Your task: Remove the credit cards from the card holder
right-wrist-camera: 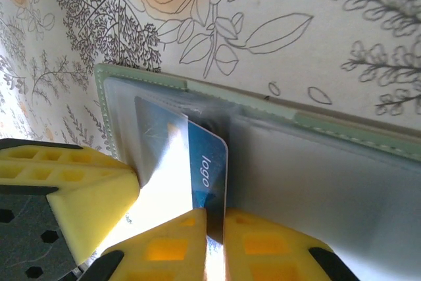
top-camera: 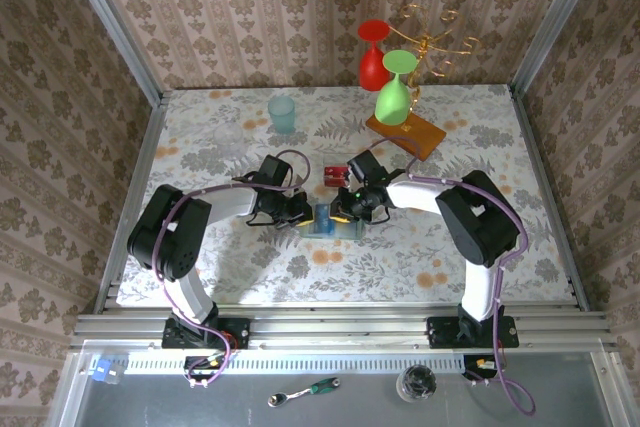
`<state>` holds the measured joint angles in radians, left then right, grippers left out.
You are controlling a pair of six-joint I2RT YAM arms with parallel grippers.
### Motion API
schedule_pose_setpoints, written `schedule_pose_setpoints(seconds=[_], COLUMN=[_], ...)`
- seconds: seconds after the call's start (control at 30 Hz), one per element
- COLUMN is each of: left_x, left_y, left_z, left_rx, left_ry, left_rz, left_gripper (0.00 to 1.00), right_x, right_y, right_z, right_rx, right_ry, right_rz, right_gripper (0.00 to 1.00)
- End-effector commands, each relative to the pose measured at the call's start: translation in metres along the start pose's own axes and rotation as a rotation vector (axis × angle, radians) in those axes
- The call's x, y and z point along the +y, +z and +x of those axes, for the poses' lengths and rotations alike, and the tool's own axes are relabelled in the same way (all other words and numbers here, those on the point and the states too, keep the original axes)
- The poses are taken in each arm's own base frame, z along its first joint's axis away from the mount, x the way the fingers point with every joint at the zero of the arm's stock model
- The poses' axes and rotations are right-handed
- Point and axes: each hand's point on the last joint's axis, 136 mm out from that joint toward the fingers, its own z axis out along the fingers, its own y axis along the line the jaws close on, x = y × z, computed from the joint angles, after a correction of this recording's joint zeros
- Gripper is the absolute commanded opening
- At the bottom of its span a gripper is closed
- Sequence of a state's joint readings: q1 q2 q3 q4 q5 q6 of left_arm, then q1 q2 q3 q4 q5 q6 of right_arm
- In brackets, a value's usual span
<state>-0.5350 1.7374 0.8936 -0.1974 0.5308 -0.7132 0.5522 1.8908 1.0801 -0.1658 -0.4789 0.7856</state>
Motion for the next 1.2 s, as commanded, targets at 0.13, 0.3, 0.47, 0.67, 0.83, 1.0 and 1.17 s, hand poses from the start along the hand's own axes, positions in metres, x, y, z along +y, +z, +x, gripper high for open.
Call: schedule_pose_setpoints(seconds=[0.13,0.3,0.47,0.67,0.83,1.0,1.17], left_x=[0.023,0.021,0.015,0.006,-0.004,-0.011,-0.014], left_y=[0.002,0.002,0.0,-0.001,-0.005,-0.009,-0.012], left_z=[0.013,0.014,0.013,0.011,0.01,0.005,0.003], left_rx=[0.04,0.038,0.03,0.016,0.001,-0.015,-0.029], left_ry=[-0.034,-0.036,-0.032,-0.024,-0.017,-0.005,0.001], left_rz=[-0.08,-0.08,-0.076,-0.069,-0.053,-0.038,-0.021], left_gripper=[0.02,0.02,0.02,0.02,0.02,0.02,0.03], right_x=[-0.007,-0.012,-0.016,-0.014,-0.011,-0.007,-0.005], right_y=[-0.011,-0.019,-0.027,-0.039,-0.049,-0.058,-0.067], right_z=[-0.001,0.0,0.0,-0.003,-0.004,-0.006,-0.007], right_rx=[-0.026,-0.033,-0.037,-0.047,-0.052,-0.055,-0.049], right_ry=[0.01,0.015,0.014,-0.002,-0.024,-0.06,-0.136], right_rz=[0.005,0.004,0.001,-0.009,-0.008,0.009,0.048], right_gripper=[0.1,0.1,0.09,0.08,0.07,0.05,0.03])
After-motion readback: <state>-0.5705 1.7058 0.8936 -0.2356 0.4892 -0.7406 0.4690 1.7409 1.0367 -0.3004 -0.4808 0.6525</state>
